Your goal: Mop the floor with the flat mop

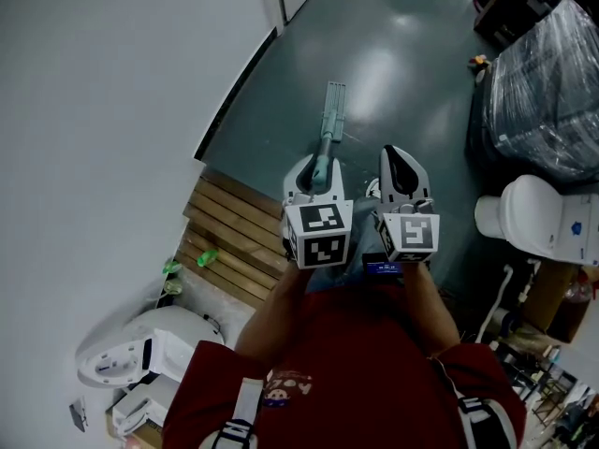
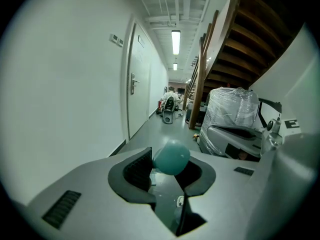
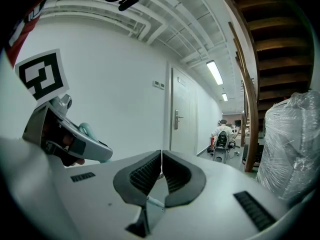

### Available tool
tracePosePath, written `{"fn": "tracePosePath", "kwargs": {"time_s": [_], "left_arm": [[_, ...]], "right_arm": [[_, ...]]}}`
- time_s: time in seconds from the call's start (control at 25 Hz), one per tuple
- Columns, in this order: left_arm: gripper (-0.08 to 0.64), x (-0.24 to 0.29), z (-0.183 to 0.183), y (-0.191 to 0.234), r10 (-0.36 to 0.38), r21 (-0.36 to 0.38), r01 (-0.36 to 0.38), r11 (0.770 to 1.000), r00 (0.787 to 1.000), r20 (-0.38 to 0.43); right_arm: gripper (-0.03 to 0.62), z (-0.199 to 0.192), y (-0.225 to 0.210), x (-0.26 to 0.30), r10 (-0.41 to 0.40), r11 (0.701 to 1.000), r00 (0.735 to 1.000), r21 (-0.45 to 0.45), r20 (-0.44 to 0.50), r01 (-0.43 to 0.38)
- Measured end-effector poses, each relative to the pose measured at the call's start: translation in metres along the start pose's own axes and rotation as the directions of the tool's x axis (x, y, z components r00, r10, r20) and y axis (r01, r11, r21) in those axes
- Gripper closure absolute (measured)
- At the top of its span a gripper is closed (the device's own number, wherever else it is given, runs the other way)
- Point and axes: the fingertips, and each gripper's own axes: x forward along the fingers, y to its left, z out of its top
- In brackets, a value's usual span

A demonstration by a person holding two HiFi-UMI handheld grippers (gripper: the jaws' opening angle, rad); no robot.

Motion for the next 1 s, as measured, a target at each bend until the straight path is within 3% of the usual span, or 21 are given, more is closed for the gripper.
{"fn": "tracePosePath", "kwargs": {"time_s": [0.24, 0.72, 1.0], "left_arm": [[0.436, 0.022, 0.004, -0.010, -0.008, 0.027, 0.008, 1.000, 1.000, -0.006], [0.433, 0.061, -0.016, -0.026, -0.026, -0.001, 0.026, 1.000, 0.997, -0.070], [0.433, 0.080, -0.033, -0.027, -0.026, 0.002, 0.026, 1.000, 0.992, -0.120]], "right_arm": [[0.572, -0.002, -0.016, 0.006, -0.013, 1.000, 1.000, 0.012, 0.014, 0.012], [0.572, -0.007, -0.041, 0.017, -0.034, 0.999, 0.999, 0.029, -0.030, 0.035], [0.572, -0.040, -0.051, 0.018, -0.027, 0.999, 1.000, 0.040, -0.006, 0.027]]}}
